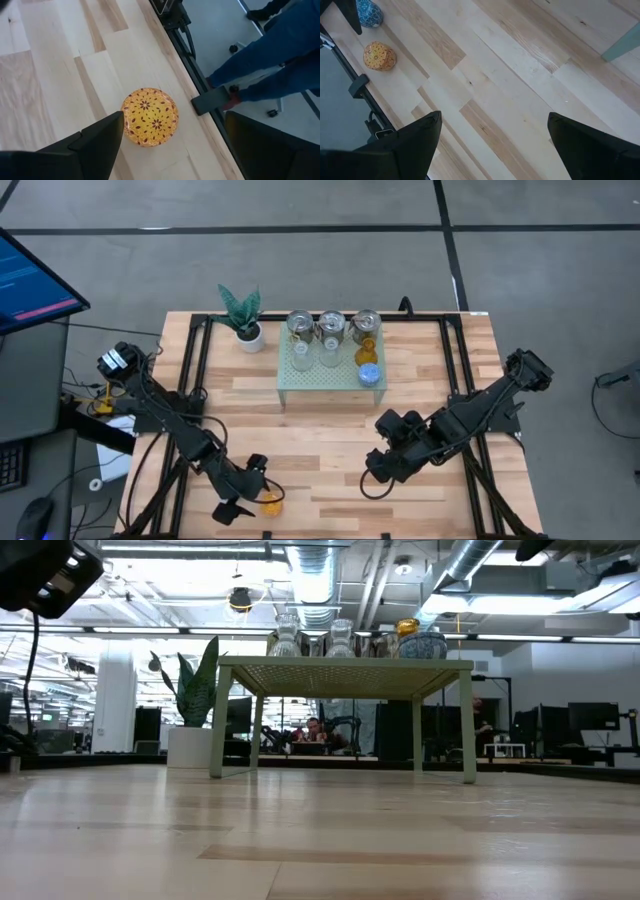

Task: Pick & Place candle stick holders
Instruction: Put the brown scented candle on the shelf

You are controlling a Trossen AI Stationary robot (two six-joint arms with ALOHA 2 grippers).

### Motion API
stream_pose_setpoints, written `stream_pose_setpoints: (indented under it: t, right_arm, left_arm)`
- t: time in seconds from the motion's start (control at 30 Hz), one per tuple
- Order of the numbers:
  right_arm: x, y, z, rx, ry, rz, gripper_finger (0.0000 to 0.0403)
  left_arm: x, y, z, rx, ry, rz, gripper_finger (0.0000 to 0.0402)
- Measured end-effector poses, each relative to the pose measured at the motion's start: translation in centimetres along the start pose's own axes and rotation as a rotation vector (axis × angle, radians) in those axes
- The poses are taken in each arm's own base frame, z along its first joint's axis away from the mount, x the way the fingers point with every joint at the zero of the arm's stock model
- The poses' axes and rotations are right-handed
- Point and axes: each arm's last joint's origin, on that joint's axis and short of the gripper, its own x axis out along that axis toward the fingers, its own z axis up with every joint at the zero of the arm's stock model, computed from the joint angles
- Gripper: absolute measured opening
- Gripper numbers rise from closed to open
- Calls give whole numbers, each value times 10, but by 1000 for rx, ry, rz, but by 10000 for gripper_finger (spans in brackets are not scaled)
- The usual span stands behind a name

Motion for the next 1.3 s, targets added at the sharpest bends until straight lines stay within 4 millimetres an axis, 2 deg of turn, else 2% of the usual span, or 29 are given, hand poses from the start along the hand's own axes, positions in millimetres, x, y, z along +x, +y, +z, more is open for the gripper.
stream_pose_setpoints:
  t: [0.53, 0.77, 0.93, 1.17, 1.3]
  right_arm:
    - [0, 0, 0, -22, -1, 2, 353]
    - [0, 1, 1, -21, -17, 3, 353]
    - [1, 0, 3, -15, -18, 1, 353]
    - [2, -1, 6, -5, -21, -4, 353]
    - [3, -1, 8, -16, -17, -4, 353]
  left_arm:
    - [0, -4, -1, -2, 3, -6, 347]
    - [1, -11, -12, 31, 12, 22, 347]
    - [1, -12, -12, 37, -47, 101, 347]
    - [0, -13, -4, 68, -140, 120, 347]
    - [7, -12, -2, 103, -163, 147, 347]
